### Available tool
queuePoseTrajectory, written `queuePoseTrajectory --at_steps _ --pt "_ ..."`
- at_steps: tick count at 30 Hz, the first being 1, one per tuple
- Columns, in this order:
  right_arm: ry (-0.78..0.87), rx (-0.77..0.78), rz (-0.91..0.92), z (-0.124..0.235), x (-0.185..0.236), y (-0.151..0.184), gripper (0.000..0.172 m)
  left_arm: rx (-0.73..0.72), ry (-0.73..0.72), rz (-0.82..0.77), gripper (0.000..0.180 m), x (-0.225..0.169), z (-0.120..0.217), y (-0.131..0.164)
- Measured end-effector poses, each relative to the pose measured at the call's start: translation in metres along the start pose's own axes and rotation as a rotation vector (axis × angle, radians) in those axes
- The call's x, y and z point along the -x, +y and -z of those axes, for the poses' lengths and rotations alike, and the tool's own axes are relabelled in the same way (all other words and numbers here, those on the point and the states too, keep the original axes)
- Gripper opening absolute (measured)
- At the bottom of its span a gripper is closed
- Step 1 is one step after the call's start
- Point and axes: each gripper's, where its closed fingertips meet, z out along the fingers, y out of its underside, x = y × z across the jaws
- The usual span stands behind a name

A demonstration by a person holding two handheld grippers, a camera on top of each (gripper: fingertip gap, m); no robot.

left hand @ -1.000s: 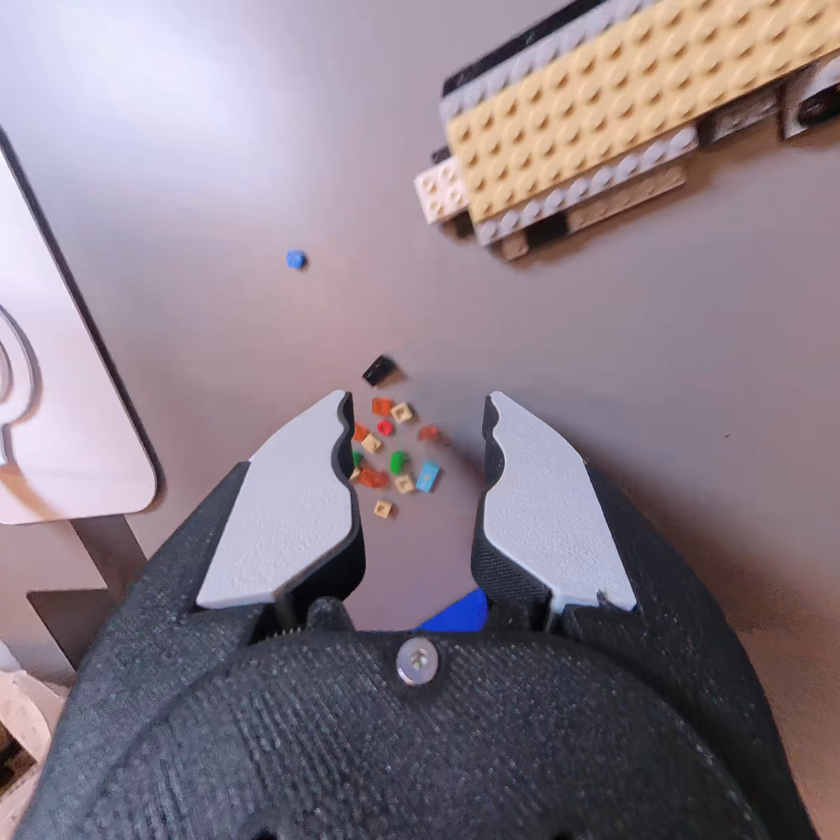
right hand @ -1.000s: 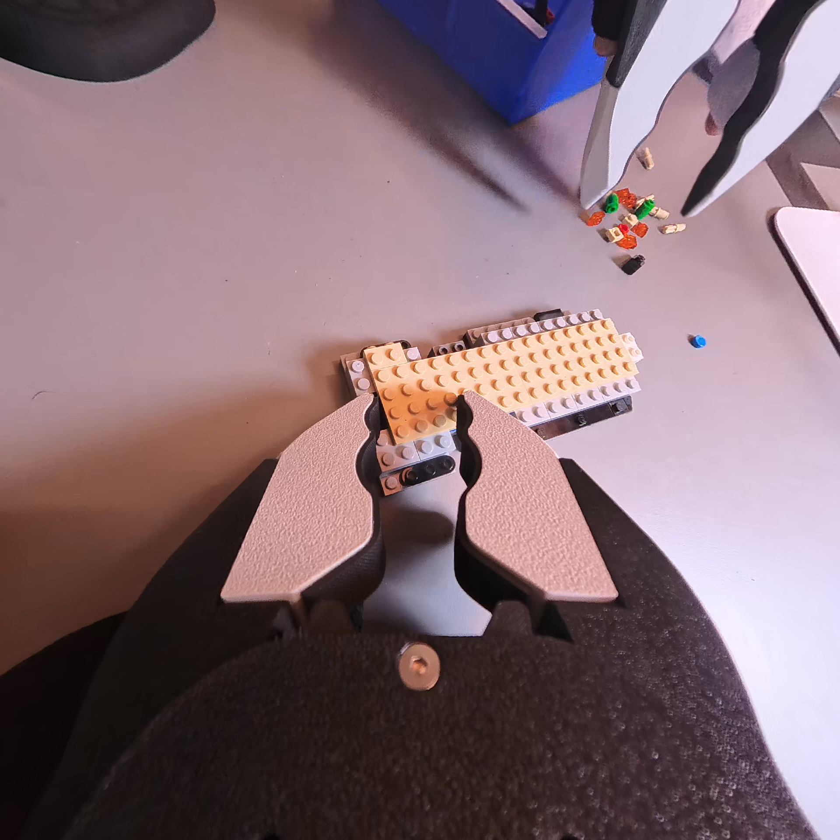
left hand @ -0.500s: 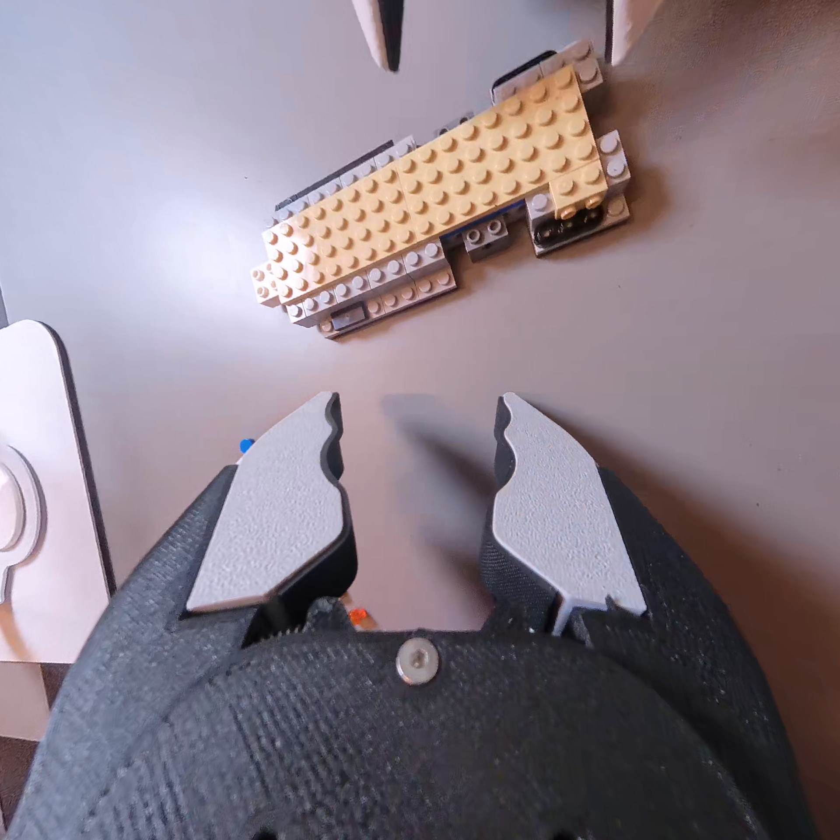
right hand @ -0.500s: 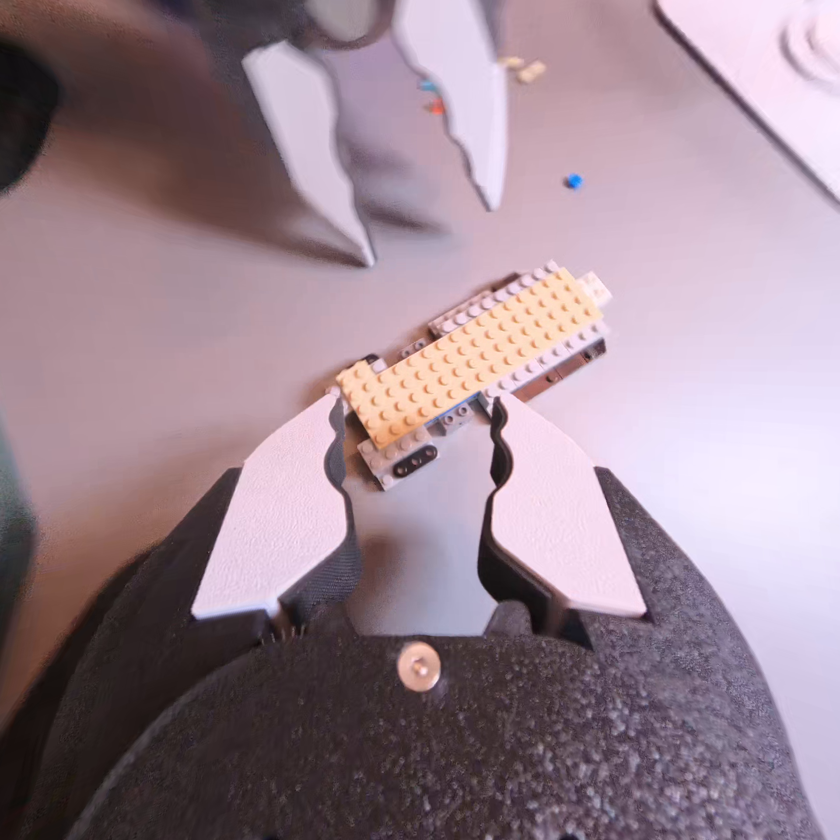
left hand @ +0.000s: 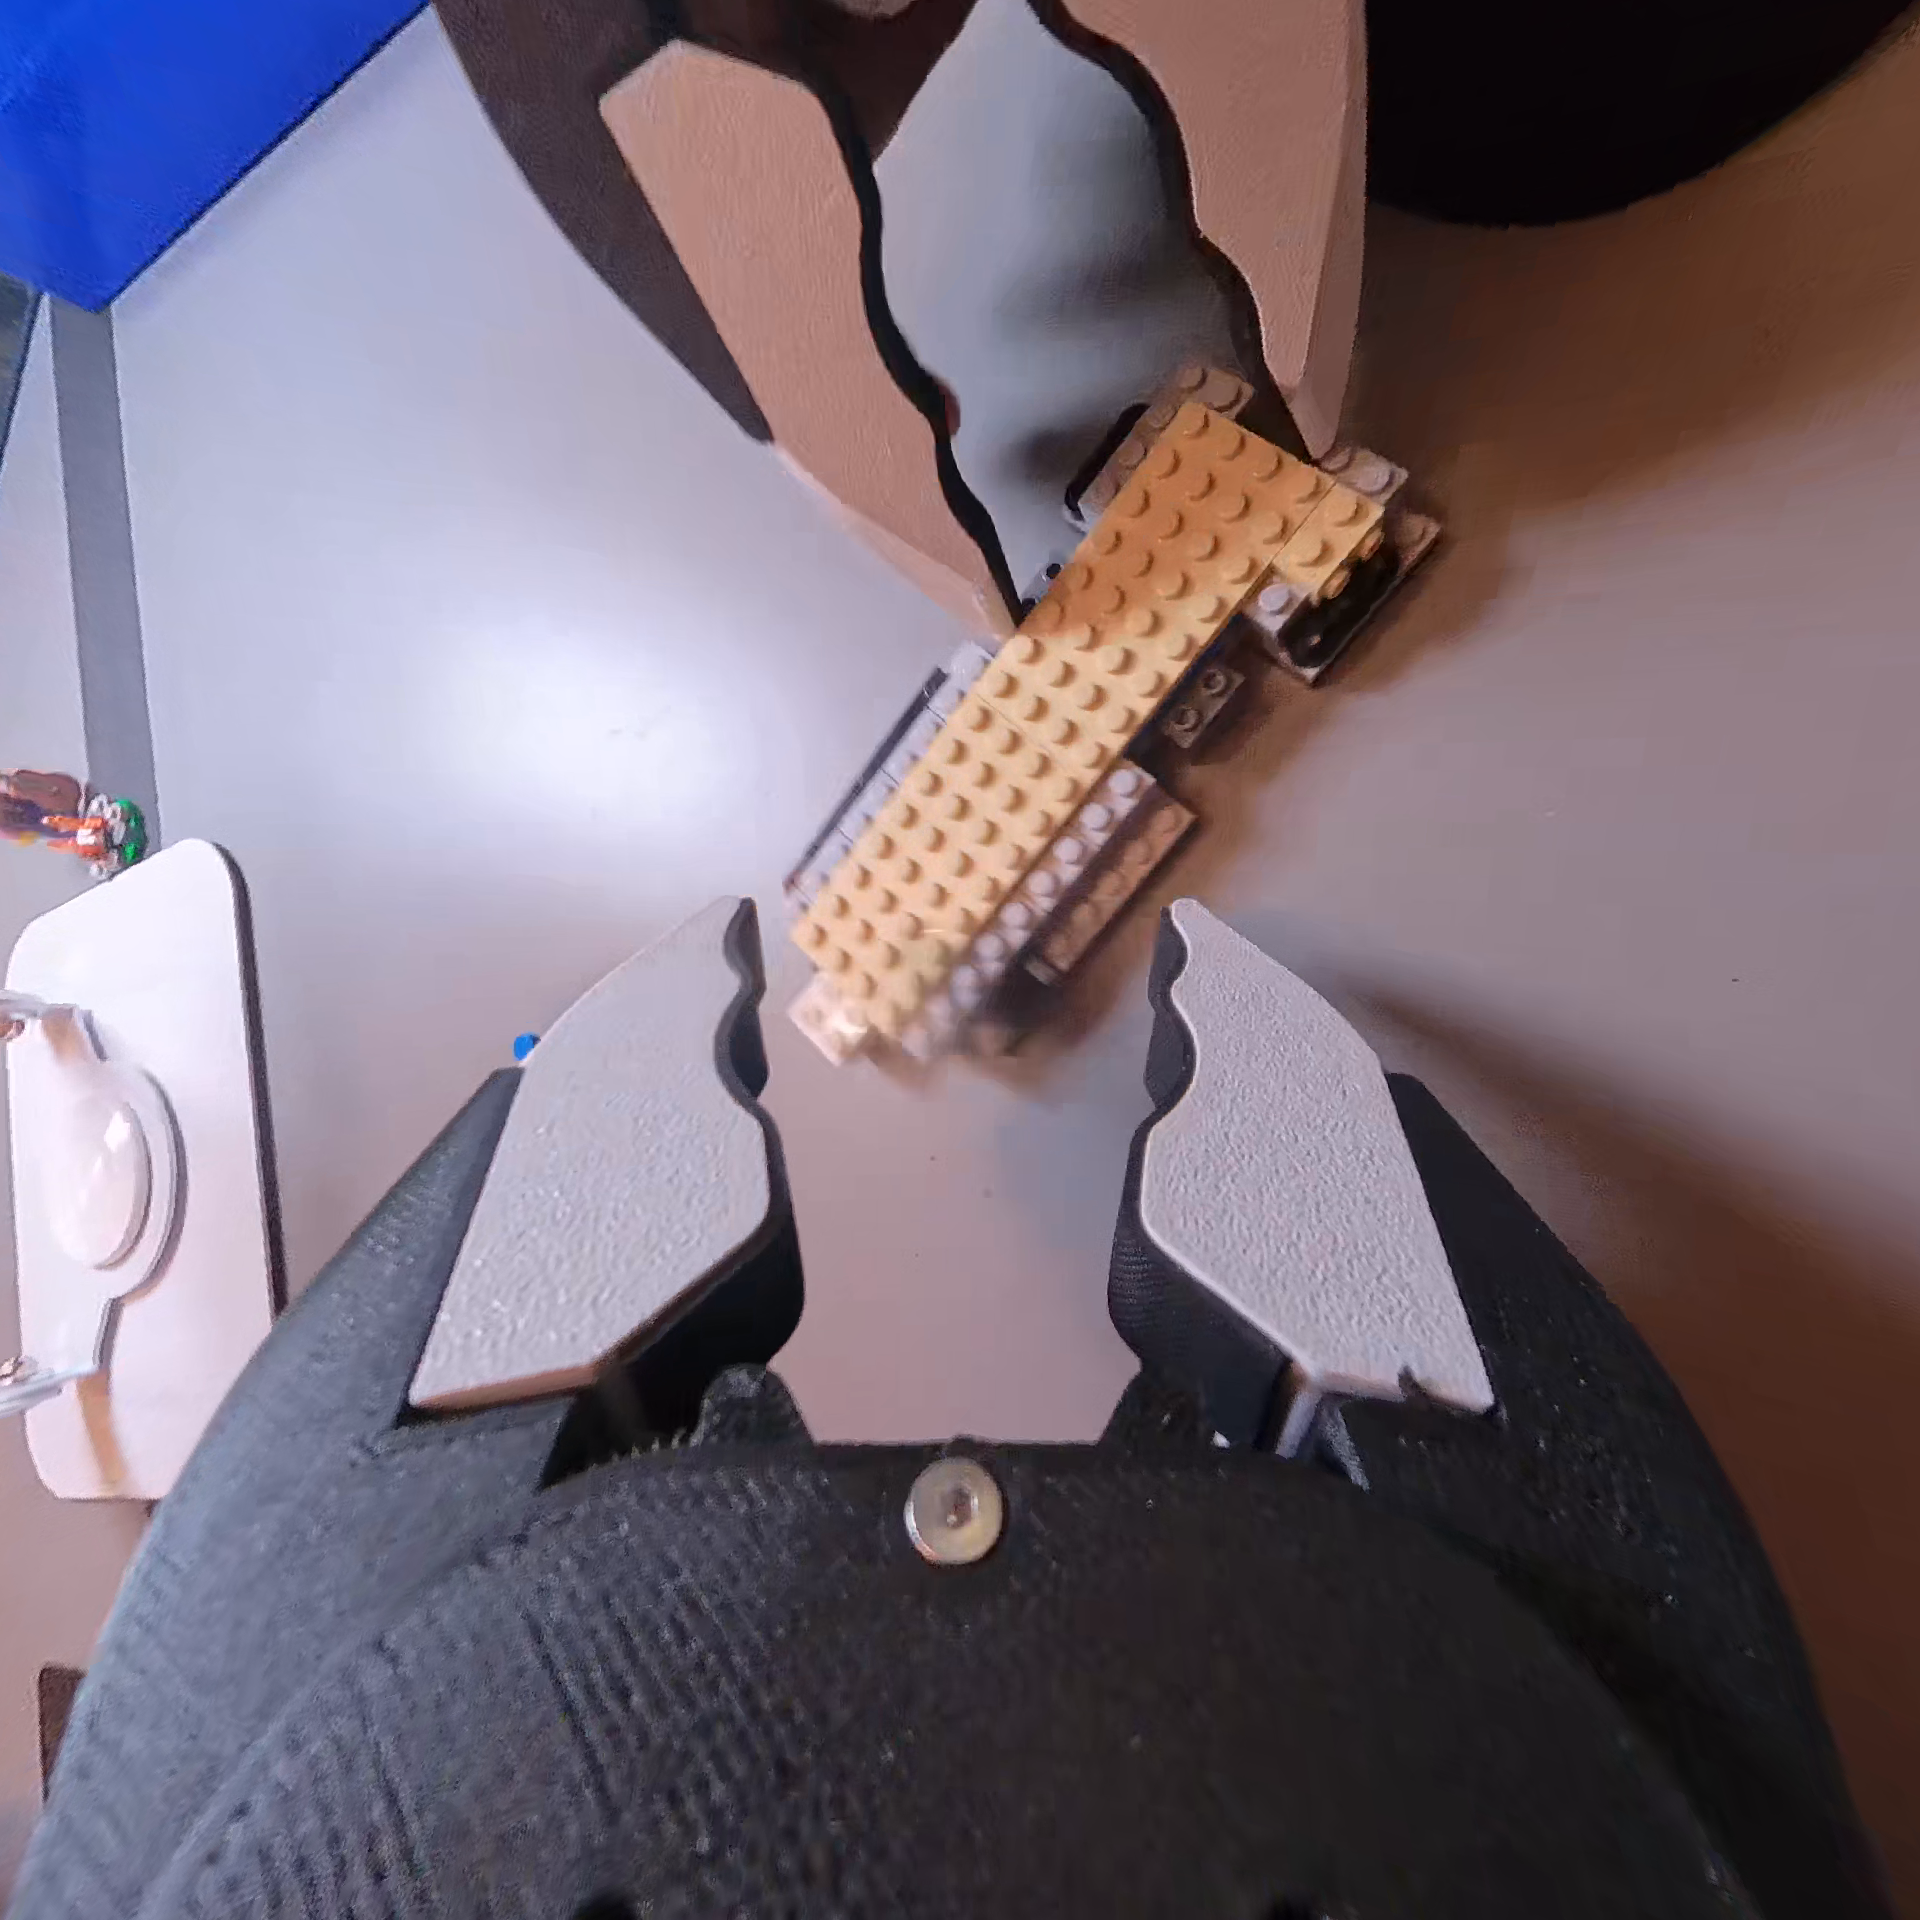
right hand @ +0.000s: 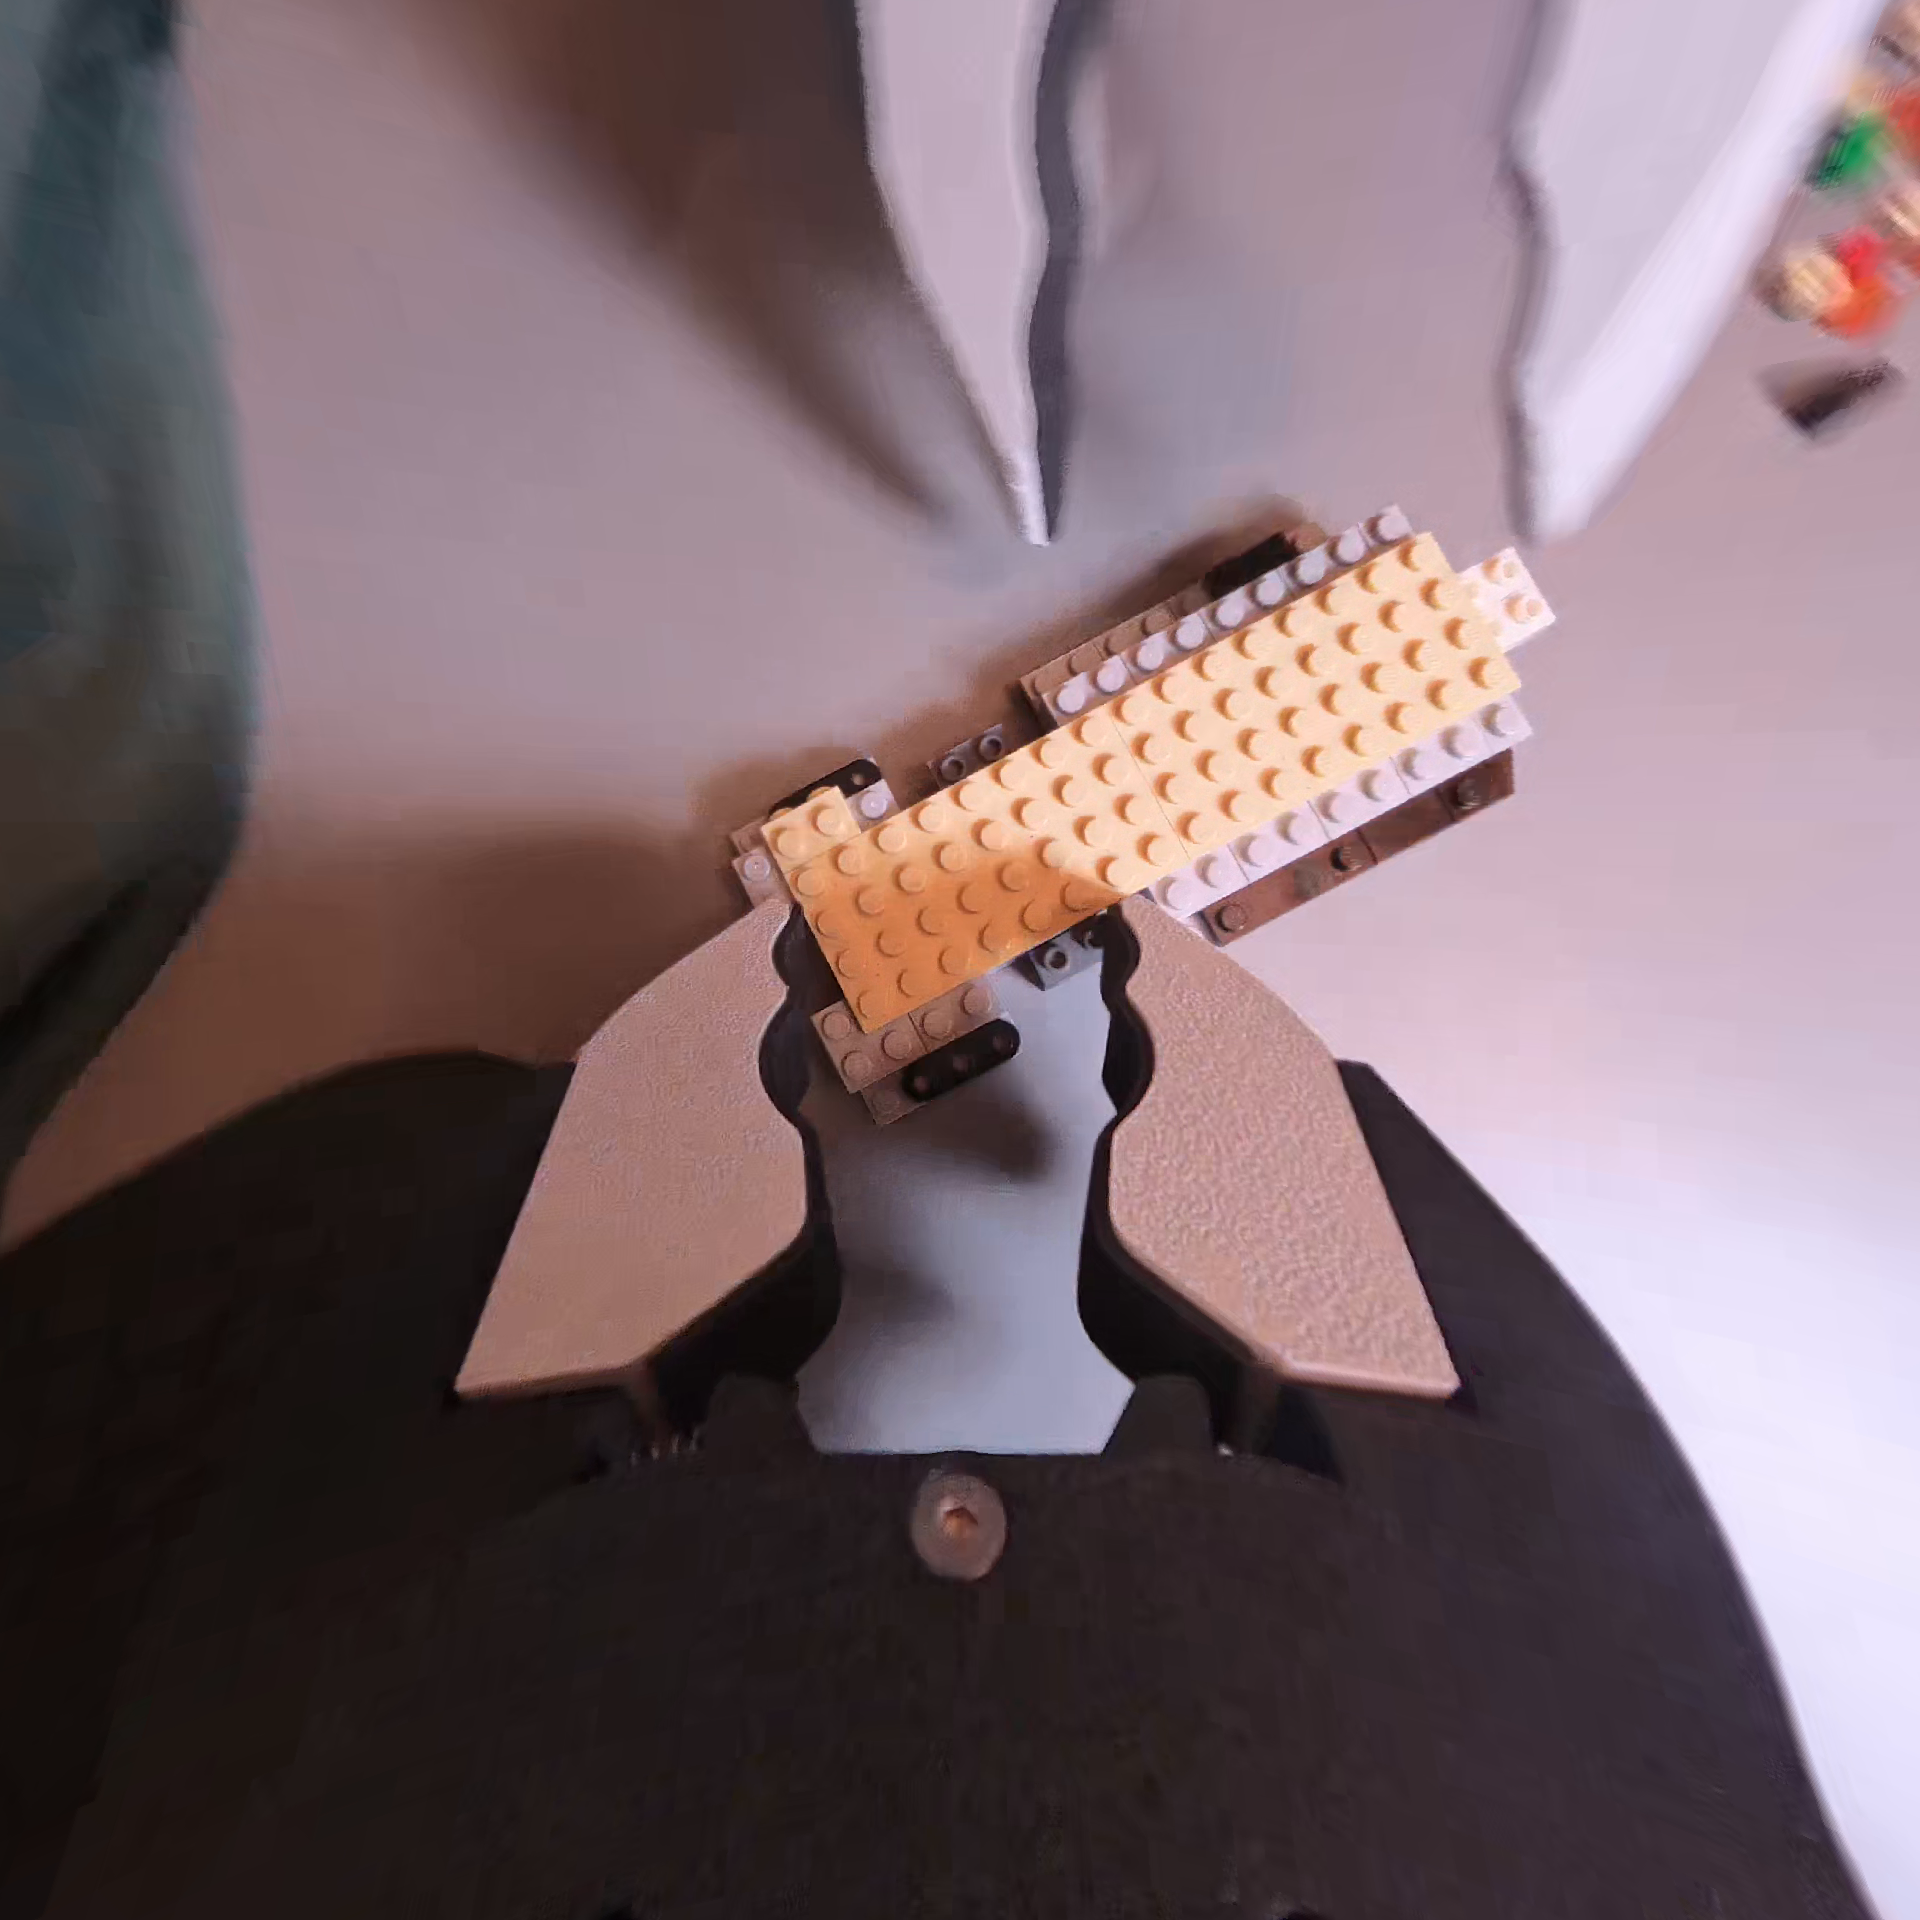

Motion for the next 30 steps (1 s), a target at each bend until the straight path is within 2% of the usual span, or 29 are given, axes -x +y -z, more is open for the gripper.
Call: queuePoseTrajectory --at_steps 2,4,6,9,11,15,16,19,21,25,27,30 --pt "-0.08 0.018 0.087 0.0 0.009 0.0 0.054 -0.008 0.035 -0.03 0.077 -0.008 -0.001 -0.006" --pt "-0.087 0.047 0.076 0.003 0.007 -0.001 0.054 0.001 0.086 -0.034 0.085 -0.015 -0.006 -0.008" --pt "-0.054 0.069 0.025 0.007 0.004 0.0 0.062 0.043 0.167 0.0 0.093 -0.024 -0.013 -0.002" --pt "0.022 0.05 -0.058 0.008 0.009 -0.002 0.069 0.048 0.197 0.074 0.077 -0.025 -0.018 0.002" --pt "0.086 0.046 -0.1 0.004 0.018 -0.001 0.07 0.07 0.14 0.06 0.063 -0.019 -0.018 0.006" --pt "0.276 0.038 -0.19 -0.006 0.018 0.004 0.069 0.136 0.116 0.136 0.061 -0.024 -0.013 0.008" --pt "0.311 0.029 -0.199 -0.006 0.015 0.005 0.062 0.15 0.113 0.15 0.06 -0.026 -0.012 0.007" --pt "0.308 0.009 -0.14 -0.005 0.015 0.005 0.057 0.218 0.139 0.121 0.057 -0.037 -0.003 0.011" --pt "0.286 -0.001 -0.068 -0.005 0.016 0.003 0.053 0.248 0.187 0.097 0.062 -0.046 0.003 0.012" --pt "0.254 -0.024 0.022 -0.005 0.016 0.001 0.053 0.111 0.233 0.114 0.078 -0.046 -0.002 -0.007" --pt "0.237 -0.042 0.019 -0.006 0.016 -0.001 0.053 0.074 0.251 0.14 0.08 -0.045 -0.013 -0.012" --pt "0.234 -0.075 -0.025 -0.004 0.017 0.0 0.053 0.061 0.272 0.166 0.067 -0.047 -0.025 -0.012"
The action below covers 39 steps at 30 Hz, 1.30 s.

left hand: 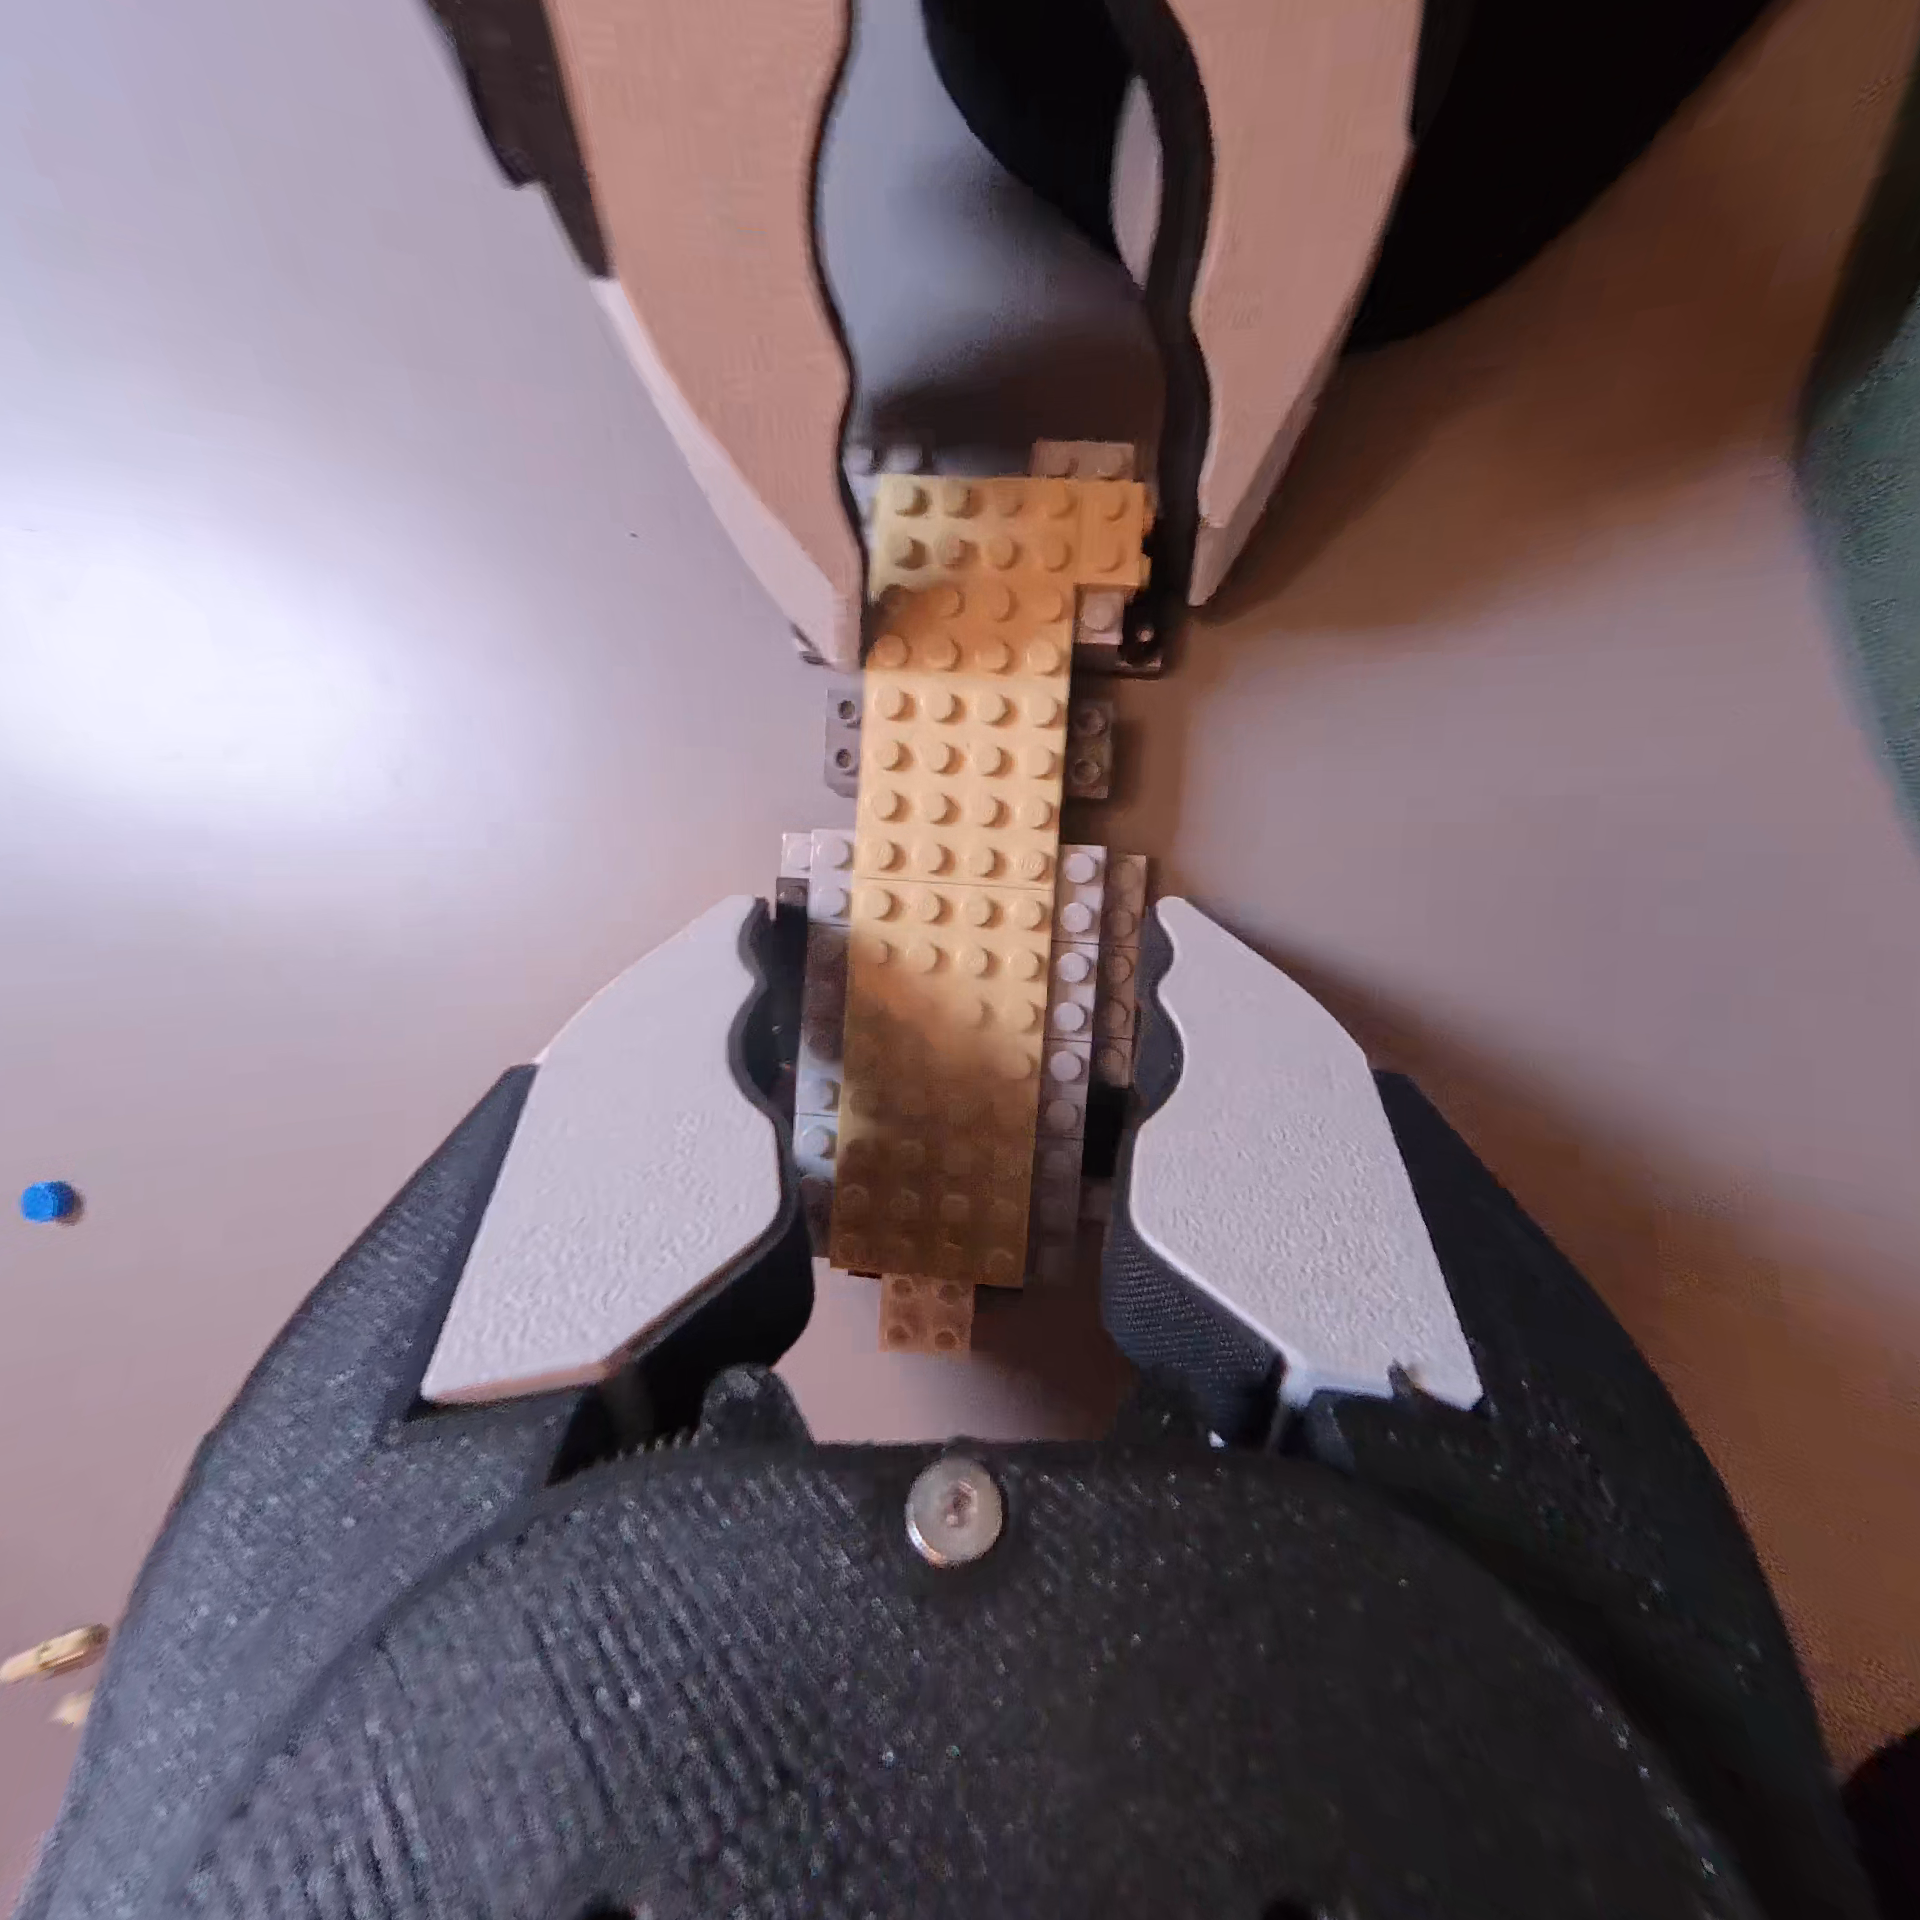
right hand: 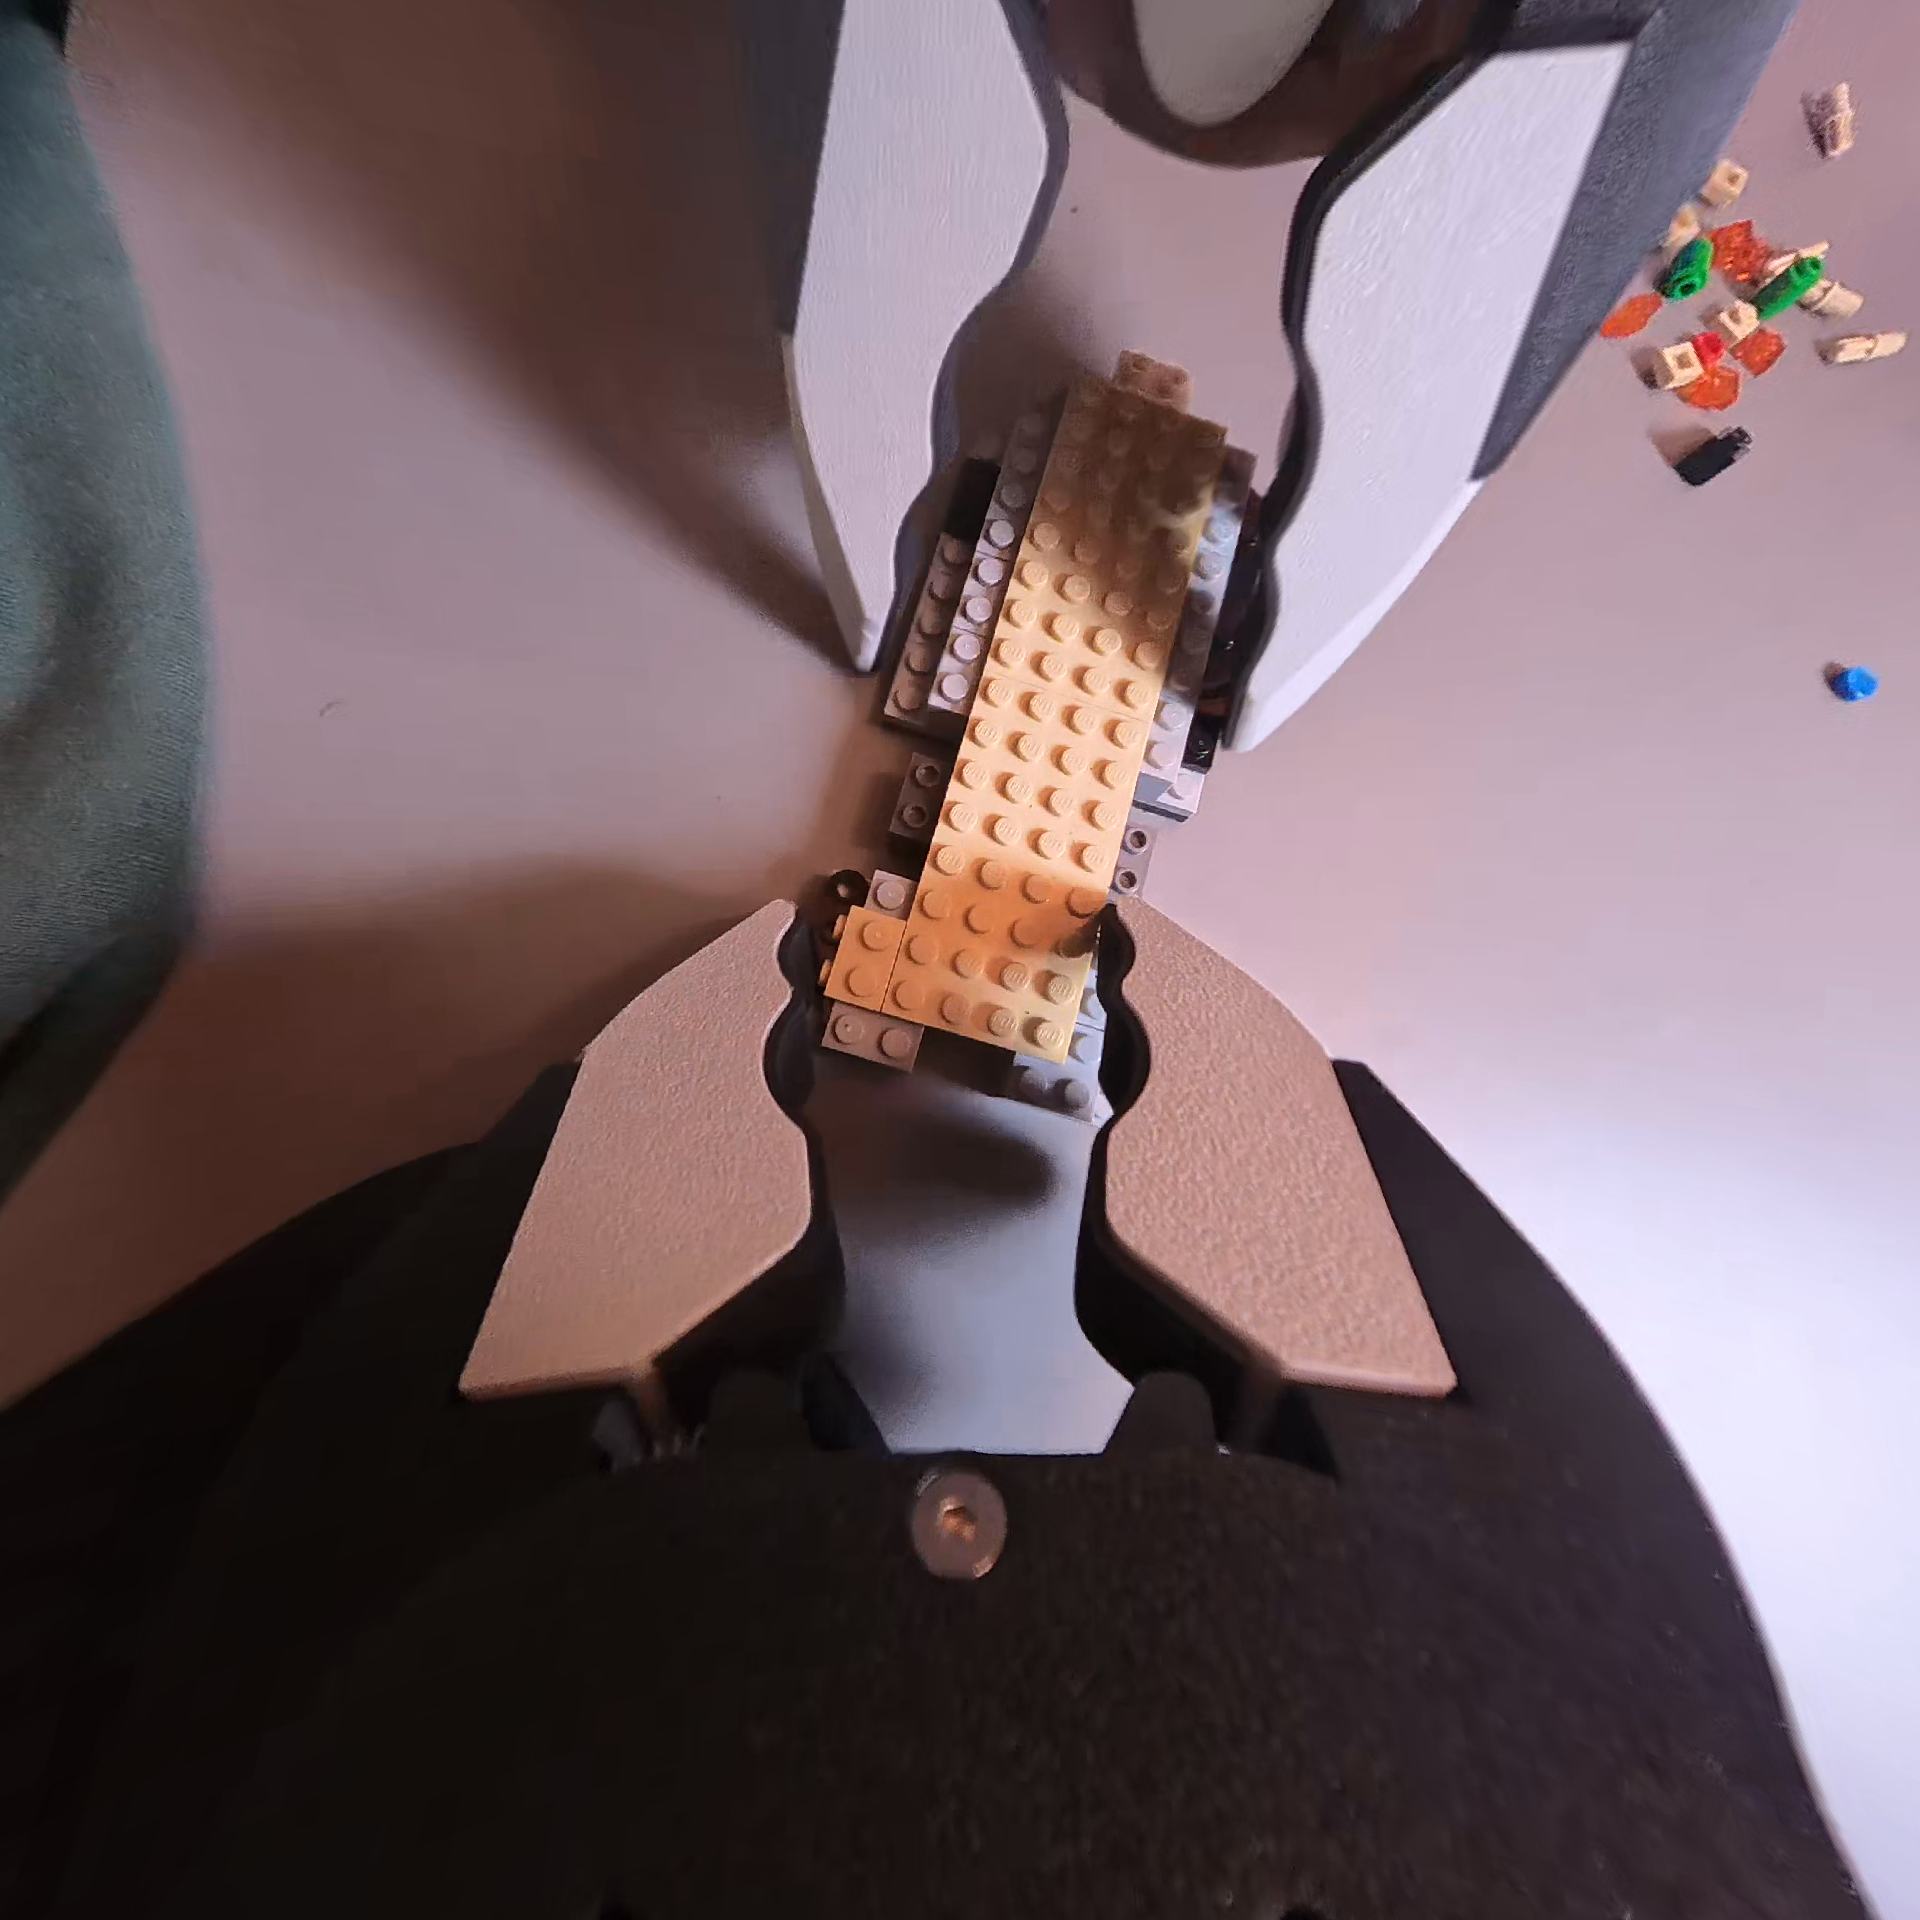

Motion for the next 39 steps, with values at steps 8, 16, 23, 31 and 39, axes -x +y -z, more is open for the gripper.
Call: queuePoseTrajectory --at_steps 8,16,23,31,39 --pt "0.121 -0.014 -0.008 0.014 -0.003 0.004 0.041 0.02 -0.019 0.05 0.067 0.001 -0.001 0.0" --pt "0.081 -0.008 0.113 0.014 0.008 0.002 0.016 0.022 -0.027 0.047 0.067 0.0 -0.001 0.0" --pt "0.162 -0.003 0.21 0.016 0.012 0.002 0.0 0.005 -0.04 0.063 0.067 0.0 -0.001 0.0" --pt "0.271 0.058 0.364 0.014 0.011 0.002 0.007 0.003 -0.05 0.098 0.067 0.0 -0.001 0.0" --pt "0.179 0.156 0.421 0.009 0.008 0.004 0.012 0.004 -0.049 0.087 0.067 0.0 -0.001 0.0"
